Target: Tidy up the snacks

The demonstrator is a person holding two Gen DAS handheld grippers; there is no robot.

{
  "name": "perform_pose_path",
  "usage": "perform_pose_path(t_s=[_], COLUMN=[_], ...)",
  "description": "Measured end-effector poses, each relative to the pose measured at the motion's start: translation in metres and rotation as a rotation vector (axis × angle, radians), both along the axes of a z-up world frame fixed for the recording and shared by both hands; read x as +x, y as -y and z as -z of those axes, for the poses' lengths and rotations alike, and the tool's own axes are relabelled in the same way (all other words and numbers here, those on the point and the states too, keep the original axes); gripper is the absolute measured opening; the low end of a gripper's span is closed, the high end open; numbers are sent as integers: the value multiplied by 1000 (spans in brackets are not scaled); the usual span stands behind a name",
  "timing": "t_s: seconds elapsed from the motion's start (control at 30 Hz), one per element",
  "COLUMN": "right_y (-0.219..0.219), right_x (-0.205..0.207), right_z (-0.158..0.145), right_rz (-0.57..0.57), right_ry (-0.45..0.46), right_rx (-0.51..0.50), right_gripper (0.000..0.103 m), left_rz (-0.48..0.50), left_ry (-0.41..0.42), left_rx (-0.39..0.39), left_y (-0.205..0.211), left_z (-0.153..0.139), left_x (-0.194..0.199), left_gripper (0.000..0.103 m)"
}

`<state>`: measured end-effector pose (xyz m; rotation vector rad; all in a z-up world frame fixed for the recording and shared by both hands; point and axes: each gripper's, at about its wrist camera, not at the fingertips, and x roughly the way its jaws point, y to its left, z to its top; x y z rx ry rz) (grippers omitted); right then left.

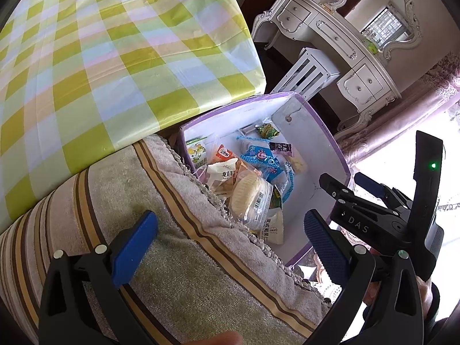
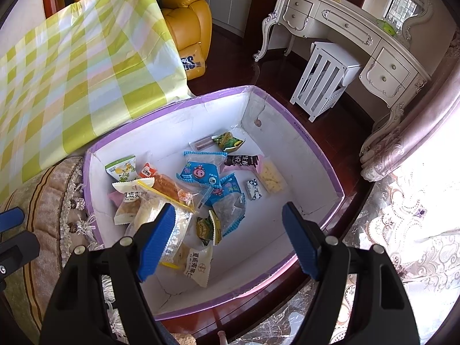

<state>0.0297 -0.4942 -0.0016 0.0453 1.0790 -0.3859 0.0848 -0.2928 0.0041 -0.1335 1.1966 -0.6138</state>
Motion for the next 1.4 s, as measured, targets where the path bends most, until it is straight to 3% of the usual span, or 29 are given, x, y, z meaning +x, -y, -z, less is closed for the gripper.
perform_pose_path(t_s=[1.4], right_y=[0], right_x=[-1], right_z=[7], right_rz=[2], right_ry=[-11], right_rx=[17], right_gripper=[77], left_rz=[4], left_ry=[7], left_rx=[6], left_y=[5], left_z=[2], left_x=[5], left_gripper=[99])
